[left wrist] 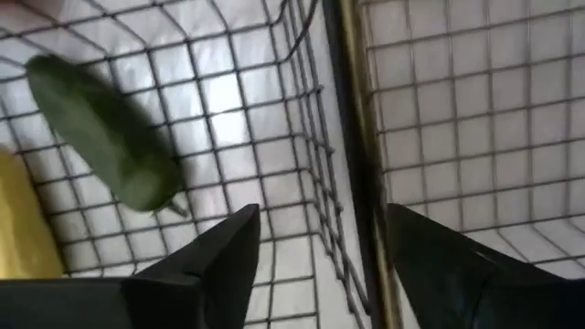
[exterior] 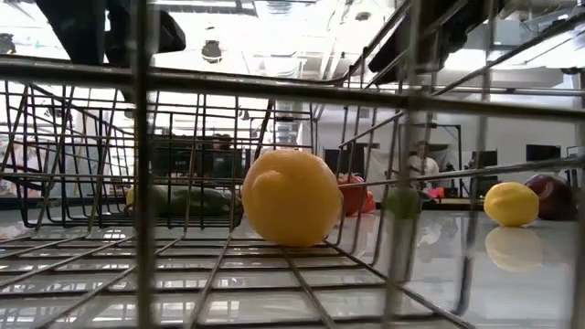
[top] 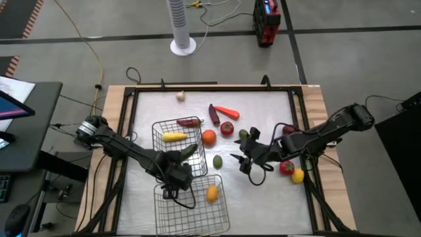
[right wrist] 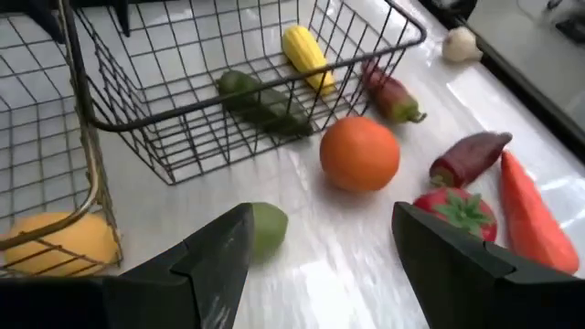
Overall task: Sort produce into baskets
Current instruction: Adjust the wire baskets on the table
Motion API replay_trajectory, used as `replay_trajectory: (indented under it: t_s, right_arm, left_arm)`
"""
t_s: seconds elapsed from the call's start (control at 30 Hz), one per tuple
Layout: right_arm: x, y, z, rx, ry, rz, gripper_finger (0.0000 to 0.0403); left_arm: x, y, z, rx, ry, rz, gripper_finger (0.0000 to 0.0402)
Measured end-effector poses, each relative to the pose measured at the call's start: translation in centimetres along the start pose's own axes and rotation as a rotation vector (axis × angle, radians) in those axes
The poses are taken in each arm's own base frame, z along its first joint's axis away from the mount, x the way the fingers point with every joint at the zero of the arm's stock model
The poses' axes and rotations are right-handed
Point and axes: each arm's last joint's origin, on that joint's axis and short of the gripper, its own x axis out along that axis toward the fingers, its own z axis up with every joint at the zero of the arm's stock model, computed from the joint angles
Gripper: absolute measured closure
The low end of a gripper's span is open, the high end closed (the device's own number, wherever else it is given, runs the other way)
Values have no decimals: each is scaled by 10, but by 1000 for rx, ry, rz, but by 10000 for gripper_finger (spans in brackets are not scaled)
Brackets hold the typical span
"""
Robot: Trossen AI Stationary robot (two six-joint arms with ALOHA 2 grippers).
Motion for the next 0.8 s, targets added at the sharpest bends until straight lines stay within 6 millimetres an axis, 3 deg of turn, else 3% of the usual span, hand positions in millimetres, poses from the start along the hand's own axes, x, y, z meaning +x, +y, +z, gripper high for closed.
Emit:
replay_trajectory:
  t_s: [0.37,0.63,0.8]
  right_arm:
    - [-1,2,2,1,-25,4,112]
    - [1,3,2,11,-7,45,112]
    - [21,4,-6,35,41,6,112]
  left_arm:
    - [-1,7,-8,93,60,129,269]
    - [-1,7,-8,131,49,150,276]
    - [-1,8,-5,126,-6,210,260]
